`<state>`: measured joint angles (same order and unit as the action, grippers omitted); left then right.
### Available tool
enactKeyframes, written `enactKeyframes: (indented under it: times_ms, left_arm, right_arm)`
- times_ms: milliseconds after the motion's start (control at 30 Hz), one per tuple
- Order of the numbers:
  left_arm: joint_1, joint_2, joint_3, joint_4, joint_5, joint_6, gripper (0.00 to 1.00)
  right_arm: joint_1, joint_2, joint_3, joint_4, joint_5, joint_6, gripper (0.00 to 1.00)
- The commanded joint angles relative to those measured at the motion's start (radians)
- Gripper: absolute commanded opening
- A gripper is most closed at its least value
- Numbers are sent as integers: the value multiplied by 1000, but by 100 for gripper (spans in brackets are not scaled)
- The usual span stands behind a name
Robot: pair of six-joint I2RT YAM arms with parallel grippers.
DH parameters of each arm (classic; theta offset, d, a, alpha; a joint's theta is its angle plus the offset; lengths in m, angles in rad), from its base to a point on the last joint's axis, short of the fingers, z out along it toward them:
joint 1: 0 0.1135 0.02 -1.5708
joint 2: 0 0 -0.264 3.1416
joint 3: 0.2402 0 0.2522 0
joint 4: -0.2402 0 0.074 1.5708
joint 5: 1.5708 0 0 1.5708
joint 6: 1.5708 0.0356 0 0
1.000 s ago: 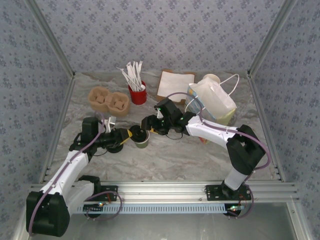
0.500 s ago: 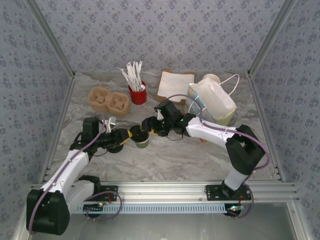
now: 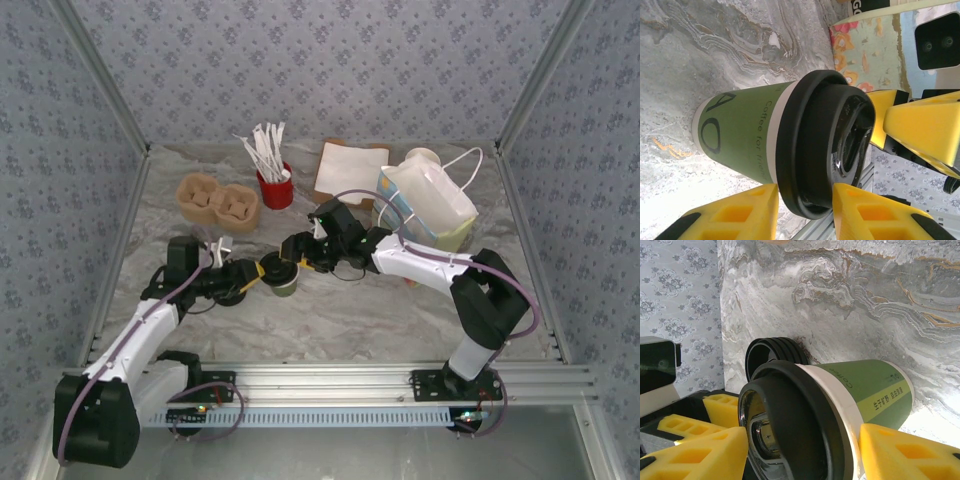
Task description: Pack the takeout coffee
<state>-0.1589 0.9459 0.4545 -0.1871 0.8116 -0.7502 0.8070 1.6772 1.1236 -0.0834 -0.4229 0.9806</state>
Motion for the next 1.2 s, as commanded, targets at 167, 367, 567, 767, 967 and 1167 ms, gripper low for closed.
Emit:
enactKeyframes:
  times_ms: [167, 367, 567, 767, 967, 1167]
  left_arm:
    - [-7, -9, -7, 26, 7, -2, 34]
    - [-21, -2, 1, 34, 5, -2, 34]
    - [-39, 10, 11, 24, 1, 8, 34]
    - [-46, 4, 16, 17, -4, 12, 34]
    - [-45, -26, 46, -24, -22, 33, 40]
    - [-43, -19, 65, -19, -33, 38, 49]
  right_arm:
    - [4, 30, -1, 6, -22, 17, 63]
    - [6, 32, 2, 8, -23, 16, 63]
    - [6, 29, 7, 0, -21, 12, 65]
    - [10, 16, 22, -59, 10, -20, 65]
    - [14, -7, 31, -117, 53, -59, 64]
    - [16, -24, 38, -150, 74, -84, 63]
